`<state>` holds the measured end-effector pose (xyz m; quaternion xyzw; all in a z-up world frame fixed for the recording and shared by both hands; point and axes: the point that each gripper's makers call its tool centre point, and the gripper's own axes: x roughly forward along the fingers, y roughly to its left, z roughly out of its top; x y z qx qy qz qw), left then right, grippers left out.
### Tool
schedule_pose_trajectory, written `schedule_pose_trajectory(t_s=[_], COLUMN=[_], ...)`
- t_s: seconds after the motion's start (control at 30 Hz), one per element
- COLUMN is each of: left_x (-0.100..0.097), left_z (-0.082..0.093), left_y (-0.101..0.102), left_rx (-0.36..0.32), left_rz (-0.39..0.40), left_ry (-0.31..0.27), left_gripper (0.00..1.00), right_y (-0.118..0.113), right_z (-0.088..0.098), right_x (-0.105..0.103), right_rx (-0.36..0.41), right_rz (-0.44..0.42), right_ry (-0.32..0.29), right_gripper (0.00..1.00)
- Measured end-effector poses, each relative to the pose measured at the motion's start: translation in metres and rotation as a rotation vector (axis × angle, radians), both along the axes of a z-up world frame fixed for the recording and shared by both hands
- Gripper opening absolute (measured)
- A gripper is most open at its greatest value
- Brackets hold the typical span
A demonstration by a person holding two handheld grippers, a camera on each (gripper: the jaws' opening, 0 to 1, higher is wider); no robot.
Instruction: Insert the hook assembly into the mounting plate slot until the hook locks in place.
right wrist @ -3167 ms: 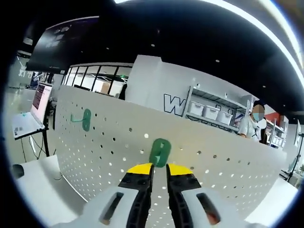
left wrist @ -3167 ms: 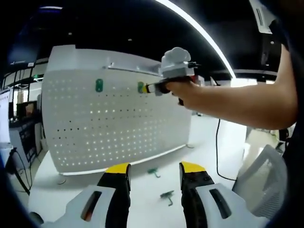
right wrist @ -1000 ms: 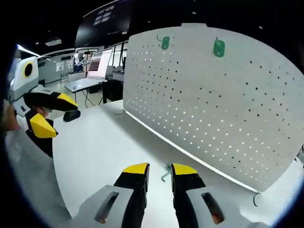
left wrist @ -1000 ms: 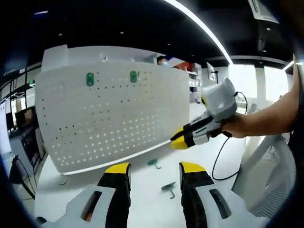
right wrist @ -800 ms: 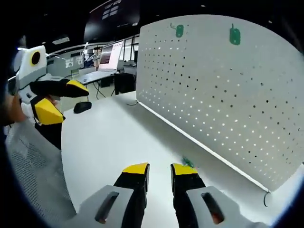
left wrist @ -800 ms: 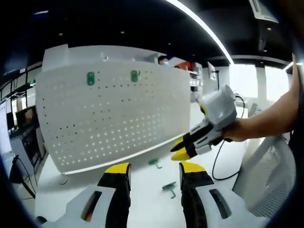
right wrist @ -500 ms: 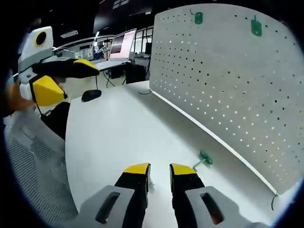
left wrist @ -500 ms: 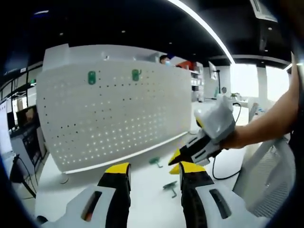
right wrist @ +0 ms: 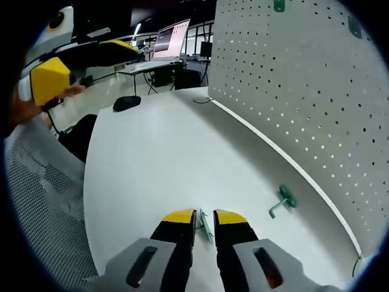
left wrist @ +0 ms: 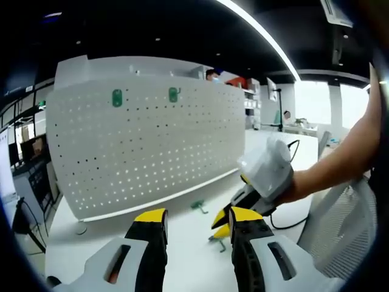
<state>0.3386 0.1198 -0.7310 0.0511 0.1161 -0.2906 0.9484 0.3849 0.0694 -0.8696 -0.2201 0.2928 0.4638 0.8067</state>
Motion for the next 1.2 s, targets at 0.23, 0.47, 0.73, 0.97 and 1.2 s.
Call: schedule_pose_trajectory(t_s=[0.23, 0.47, 0.73, 0.97, 1.2], left_x=[0.001, 0.001, 0.002, 0.002, 0.001], left_z=[0.0, -0.001, 0.0, 0.001, 0.002], left_y=[0.0, 0.001, 0.001, 0.002, 0.002], left_rx=[0.0, 0.001, -0.004, -0.008, -0.013], left_rz=[0.002, 0.001, 0.004, 0.007, 0.008], left_ry=[0.002, 0.004, 0.003, -0.002, -0.004], left_gripper=[0.41, 0.41, 0.41, 0.41, 0.41], right_y=[0.002, 0.004, 0.007, 0.011, 0.01], right_z=[-0.005, -0.011, -0.011, -0.009, -0.011], right_x=[0.001, 0.0, 0.002, 0.0, 0.0], right_rx=[-0.032, -0.056, -0.089, -0.103, -0.124], right_rz=[0.034, 0.061, 0.089, 0.111, 0.12], right_ry=[-0.011, -0.005, -0.024, -0.044, -0.041], right_gripper=[0.07, 0.04, 0.03, 0.03, 0.02])
